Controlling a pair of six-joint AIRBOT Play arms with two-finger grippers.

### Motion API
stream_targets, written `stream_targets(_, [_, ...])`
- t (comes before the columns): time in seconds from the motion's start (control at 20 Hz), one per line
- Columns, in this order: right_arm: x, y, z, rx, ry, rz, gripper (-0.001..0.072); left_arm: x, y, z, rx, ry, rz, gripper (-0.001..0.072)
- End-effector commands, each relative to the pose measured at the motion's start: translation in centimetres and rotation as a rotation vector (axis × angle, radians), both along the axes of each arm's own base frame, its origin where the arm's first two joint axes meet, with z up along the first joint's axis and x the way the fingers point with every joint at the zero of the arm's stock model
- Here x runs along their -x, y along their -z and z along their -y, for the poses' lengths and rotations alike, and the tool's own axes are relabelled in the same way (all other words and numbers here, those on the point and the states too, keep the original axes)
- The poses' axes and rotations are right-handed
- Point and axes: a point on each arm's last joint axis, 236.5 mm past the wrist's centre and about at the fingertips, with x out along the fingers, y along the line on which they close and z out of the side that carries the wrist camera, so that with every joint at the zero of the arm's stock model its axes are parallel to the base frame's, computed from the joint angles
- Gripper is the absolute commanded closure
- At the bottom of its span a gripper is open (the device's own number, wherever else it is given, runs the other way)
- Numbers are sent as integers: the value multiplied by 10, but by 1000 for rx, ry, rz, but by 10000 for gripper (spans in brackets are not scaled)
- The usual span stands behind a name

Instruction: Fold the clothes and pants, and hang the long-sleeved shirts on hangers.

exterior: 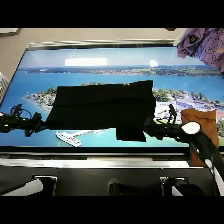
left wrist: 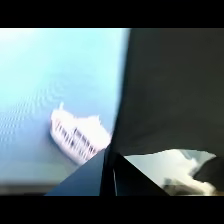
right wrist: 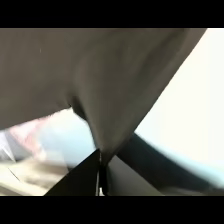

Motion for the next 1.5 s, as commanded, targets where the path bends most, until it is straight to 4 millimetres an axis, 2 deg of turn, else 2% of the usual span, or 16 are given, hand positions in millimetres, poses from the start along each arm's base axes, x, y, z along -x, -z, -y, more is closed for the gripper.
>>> stream_targets(0.0, [61, -17, 15, 97, -35, -123, 685, 38, -22, -22, -170, -54, -73, 690])
stream_targets(0.15, [91, -42, 26, 134, 7, -109, 686, 50, -37, -17, -203, -50, -27, 690])
stream_targets(0.25, [95, -54, 26, 129, 18, -59, 686, 45, -42, -17, -223, -50, 9, 690])
stream_targets(0.35, [87, -52, 28, 141, 16, -35, 686, 31, -40, -20, -246, -57, 53, 690])
stream_targets(0.5, [53, -44, 31, 169, -3, 9, 686, 4, -36, -20, -271, -61, 131, 690])
stream_targets(0.8, [-48, -27, 41, 280, -127, 61, 686, -59, -21, -18, -285, -55, 270, 690])
stream_targets(1.0, [-103, -13, 51, 342, -141, 82, 686, -101, -8, -17, -288, -12, 274, 690])
stream_targets(1.25, [-153, 4, 54, 352, -110, 99, 686, -144, 16, -8, -270, 46, 250, 690])
stream_targets(1.45, [-180, 18, 55, 358, -106, 108, 685, -174, 21, 4, -266, 88, 267, 690])
